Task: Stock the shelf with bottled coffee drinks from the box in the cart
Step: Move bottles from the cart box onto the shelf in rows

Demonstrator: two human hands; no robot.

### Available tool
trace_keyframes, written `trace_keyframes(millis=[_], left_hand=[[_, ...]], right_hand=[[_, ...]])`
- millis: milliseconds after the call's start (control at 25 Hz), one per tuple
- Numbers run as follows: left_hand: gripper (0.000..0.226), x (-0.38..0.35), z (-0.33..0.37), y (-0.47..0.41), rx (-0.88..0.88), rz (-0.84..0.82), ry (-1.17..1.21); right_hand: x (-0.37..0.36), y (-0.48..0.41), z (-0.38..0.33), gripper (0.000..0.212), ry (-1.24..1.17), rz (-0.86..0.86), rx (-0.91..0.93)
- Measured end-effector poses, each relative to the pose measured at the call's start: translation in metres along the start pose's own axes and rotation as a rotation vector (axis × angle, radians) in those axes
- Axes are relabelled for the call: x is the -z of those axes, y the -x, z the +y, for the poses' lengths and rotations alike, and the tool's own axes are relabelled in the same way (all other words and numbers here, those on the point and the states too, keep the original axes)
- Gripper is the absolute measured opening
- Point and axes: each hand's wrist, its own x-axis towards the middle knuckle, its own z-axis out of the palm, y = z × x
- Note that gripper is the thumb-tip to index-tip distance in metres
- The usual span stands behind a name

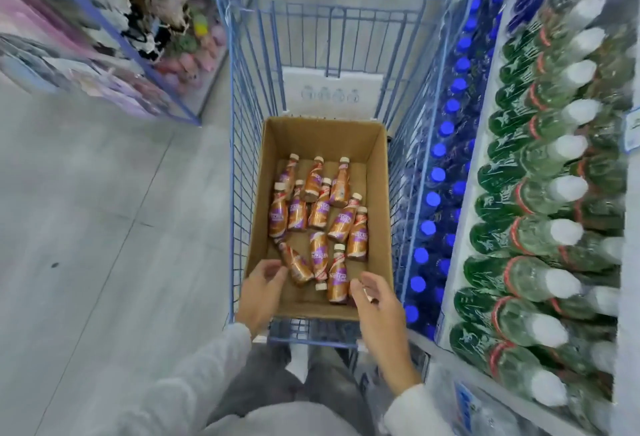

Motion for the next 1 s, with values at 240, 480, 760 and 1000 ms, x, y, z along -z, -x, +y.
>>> trace_keyframes(millis=[240, 480, 760, 1000], left_hand=[[0.070, -0.065, -0.016, -0.110, 0.544, -0.078, -0.095], [0.098, -0.132, -0.050, -0.161, 0.752, 0.085, -0.022], [0.066, -0.089, -0.059, -0.133, 0.622, -0.081, 0.097], [0.057, 0.004, -0.008, -0.033, 0.369, -0.071, 0.348]], right_hand=[[0.001, -0.047, 0.004, 0.026, 0.076, -0.046, -0.103], [-0.012, -0.072, 0.023, 0.023, 0.139, -0.067, -0.134], [-0.041, -0.103, 0.005, 0.035, 0.205, -0.170, -0.142], [-0.111, -0.189, -0.024, 0.046, 0.243, -0.285, -0.079]])
